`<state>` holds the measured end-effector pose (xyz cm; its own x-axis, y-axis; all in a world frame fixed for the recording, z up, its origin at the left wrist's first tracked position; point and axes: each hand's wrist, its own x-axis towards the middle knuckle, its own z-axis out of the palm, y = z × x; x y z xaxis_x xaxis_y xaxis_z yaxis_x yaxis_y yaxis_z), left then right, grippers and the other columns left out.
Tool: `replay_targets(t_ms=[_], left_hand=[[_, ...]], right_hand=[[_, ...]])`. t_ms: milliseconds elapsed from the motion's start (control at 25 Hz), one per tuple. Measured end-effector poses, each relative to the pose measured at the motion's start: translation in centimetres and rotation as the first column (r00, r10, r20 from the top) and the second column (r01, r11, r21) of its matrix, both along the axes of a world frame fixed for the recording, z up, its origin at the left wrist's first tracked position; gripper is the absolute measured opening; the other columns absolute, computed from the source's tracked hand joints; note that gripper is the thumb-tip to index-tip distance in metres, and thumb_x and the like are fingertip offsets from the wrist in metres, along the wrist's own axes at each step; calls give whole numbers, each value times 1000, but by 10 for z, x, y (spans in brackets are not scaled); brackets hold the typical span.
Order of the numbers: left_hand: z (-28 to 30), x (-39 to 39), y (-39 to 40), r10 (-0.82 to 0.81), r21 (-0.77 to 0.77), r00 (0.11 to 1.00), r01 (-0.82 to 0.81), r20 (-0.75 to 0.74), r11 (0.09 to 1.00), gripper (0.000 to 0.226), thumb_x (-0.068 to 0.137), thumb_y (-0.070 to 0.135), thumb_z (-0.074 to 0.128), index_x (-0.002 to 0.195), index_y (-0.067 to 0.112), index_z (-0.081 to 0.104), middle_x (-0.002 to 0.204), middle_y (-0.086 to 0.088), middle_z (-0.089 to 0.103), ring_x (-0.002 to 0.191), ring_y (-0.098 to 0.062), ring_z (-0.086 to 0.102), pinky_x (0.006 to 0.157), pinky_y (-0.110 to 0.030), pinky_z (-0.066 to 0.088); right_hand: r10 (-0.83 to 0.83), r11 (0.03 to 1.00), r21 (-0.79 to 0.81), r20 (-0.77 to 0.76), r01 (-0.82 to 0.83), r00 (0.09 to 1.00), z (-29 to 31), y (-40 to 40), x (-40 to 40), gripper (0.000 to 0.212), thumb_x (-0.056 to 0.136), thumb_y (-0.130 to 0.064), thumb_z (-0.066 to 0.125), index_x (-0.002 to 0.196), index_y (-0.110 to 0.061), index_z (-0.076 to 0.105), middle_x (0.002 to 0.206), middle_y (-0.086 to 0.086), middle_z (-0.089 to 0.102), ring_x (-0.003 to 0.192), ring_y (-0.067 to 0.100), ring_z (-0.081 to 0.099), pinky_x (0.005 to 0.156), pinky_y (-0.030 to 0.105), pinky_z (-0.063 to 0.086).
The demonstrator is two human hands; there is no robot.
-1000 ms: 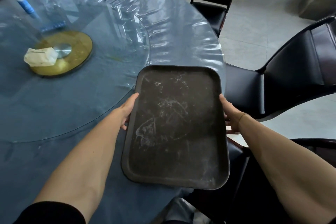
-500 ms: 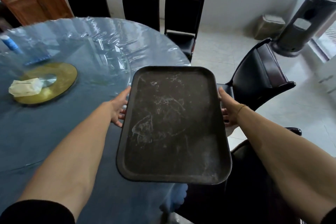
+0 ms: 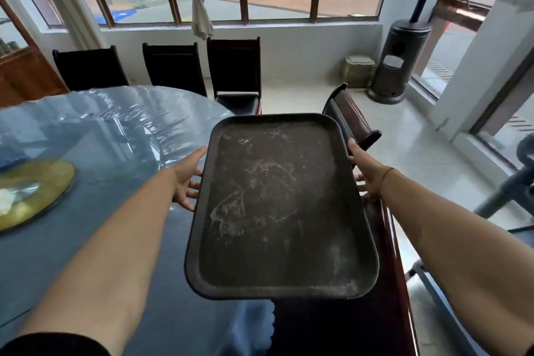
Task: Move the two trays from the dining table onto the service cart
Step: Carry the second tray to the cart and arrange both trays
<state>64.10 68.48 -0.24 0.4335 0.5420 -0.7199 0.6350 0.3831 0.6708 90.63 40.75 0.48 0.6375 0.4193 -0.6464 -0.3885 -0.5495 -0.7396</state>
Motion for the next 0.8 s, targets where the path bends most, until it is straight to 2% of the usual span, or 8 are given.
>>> replay_targets(t_ms=[120, 200, 320, 440, 560, 640, 800], left_hand=[[17, 28, -38, -78, 39, 997, 78, 6, 996, 86, 76, 86, 43, 124, 16, 58, 117, -15, 61, 103, -31, 60, 78, -52, 51], [24, 49, -68, -126, 54, 992, 125, 18, 991, 82, 78, 85, 42, 120, 16, 59, 118, -15, 61, 105, -32, 59, 78, -51, 51], [30, 79, -119, -203, 69, 979, 201, 21, 977, 76, 79, 84, 41, 106, 16, 61, 115, -16, 62, 102, -32, 61, 74, -49, 51], [32, 111, -176, -307, 68, 951, 304, 27, 950, 78, 80, 84, 40, 108, 15, 62, 111, -15, 63, 97, -31, 61, 74, -48, 52], [31, 142, -233, -407, 59, 913, 405, 35, 912, 80, 78, 84, 41, 107, 13, 63, 106, -13, 63, 96, -30, 58, 85, -47, 50], [30, 162, -279, -480, 56, 876, 478, 46, 877, 78, 77, 83, 44, 104, 12, 62, 103, -13, 62, 94, -30, 57, 91, -46, 48], [25, 197, -372, -608, 42, 792, 607, 55, 794, 79, 78, 83, 45, 104, 10, 61, 99, -13, 58, 87, -28, 55, 88, -43, 48]], right_hand=[[-44, 999, -1, 33, 44, 998, 12, -55, 7, 82, 75, -91, 27, 110, -25, 61, 101, 7, 57, 81, 21, 55, 66, 34, 46], [-104, 995, 15, 43, 103, 994, 17, -98, 13, 75, 76, -90, 29, 101, -27, 59, 100, 6, 56, 85, 23, 56, 71, 39, 45], [-179, 984, 23, 48, 178, 983, 22, -167, 22, 73, 77, -89, 31, 100, -27, 61, 106, 7, 57, 94, 25, 57, 82, 41, 45], [-291, 956, 40, 49, 289, 956, 27, -244, 23, 77, 76, -89, 33, 110, -29, 65, 98, 6, 58, 82, 22, 56, 72, 35, 47], [-376, 926, 30, 61, 375, 924, 32, -321, 17, 82, 76, -89, 32, 122, -28, 62, 87, 4, 54, 70, 19, 51, 66, 28, 44], [-433, 901, 24, 69, 433, 899, 35, -376, 9, 82, 75, -90, 31, 115, -27, 66, 91, 6, 57, 77, 21, 54, 67, 31, 46], [-567, 823, 11, 76, 568, 820, 37, -481, -13, 84, 74, -91, 31, 108, -23, 68, 98, 8, 59, 83, 22, 56, 67, 32, 47]])
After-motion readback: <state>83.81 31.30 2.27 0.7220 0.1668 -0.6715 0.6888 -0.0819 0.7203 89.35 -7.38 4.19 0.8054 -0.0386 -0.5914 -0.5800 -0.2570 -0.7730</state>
